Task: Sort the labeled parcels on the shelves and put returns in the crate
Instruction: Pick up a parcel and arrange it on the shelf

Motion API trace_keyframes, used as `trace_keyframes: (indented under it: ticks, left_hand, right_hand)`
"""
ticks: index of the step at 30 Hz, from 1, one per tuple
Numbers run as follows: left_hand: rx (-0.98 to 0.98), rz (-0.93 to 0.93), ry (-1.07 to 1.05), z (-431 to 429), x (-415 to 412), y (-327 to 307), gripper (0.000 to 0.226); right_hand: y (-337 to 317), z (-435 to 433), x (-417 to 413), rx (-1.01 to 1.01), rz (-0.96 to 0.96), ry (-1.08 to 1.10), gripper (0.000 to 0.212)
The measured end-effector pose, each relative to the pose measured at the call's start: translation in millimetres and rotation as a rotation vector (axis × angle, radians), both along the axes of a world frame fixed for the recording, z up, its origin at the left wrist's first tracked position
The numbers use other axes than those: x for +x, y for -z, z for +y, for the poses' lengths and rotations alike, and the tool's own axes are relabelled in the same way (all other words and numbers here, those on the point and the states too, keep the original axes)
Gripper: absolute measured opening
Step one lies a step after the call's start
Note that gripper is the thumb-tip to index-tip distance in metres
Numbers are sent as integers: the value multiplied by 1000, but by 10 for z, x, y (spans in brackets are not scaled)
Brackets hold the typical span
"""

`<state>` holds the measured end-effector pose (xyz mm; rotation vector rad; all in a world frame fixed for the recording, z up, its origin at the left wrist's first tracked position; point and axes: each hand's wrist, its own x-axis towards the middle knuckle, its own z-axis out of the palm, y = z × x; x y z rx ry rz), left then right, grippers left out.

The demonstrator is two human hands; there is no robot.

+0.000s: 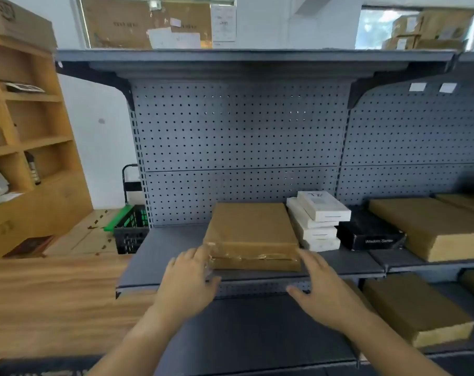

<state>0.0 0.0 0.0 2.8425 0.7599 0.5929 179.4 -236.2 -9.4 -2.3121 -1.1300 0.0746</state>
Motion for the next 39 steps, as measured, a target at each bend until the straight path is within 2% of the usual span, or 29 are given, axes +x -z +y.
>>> trace_keyframes:
  ticks: [4, 9, 15, 19, 24, 26, 29, 32, 36, 39]
  left_hand:
    - [-143, -38, -90, 307, 192, 161, 77]
    - [-299, -47, -110, 503, 408, 334, 81]
    - [-499, -90, -95, 513, 589, 297, 38]
    - [-539, -268, -88, 459, 570, 47, 21]
    - [-465, -545, -12, 474, 503, -594, 17]
    - [-537, -600, 33, 487, 507, -826, 21]
    - [-707, -594, 52, 525, 521, -974, 44]
    - [-766, -634, 84, 603, 533, -903, 39]
    - [-843, -612, 108, 683, 566, -646, 70]
    - [-918, -572, 94, 728, 621, -365, 79]
  right_hand:
    - [60, 235, 181, 72, 75, 47, 91]
    - [149, 453, 418, 110, 147, 132, 97]
    - [156, 566, 598, 193, 227, 170, 77]
    - [-69, 520, 623, 310, 268, 144, 70]
    - [-687, 504, 707, 484, 251, 87, 62]
    - [-910, 557, 768, 532, 302, 29, 54]
    - [-1097, 646, 873, 587, 415, -42, 48]
    - [-1078, 715, 951, 626, 491, -87, 55]
    - [-773, 797, 995, 635, 569, -119, 71]
    - [-443, 841, 1013, 593, 652, -104, 74]
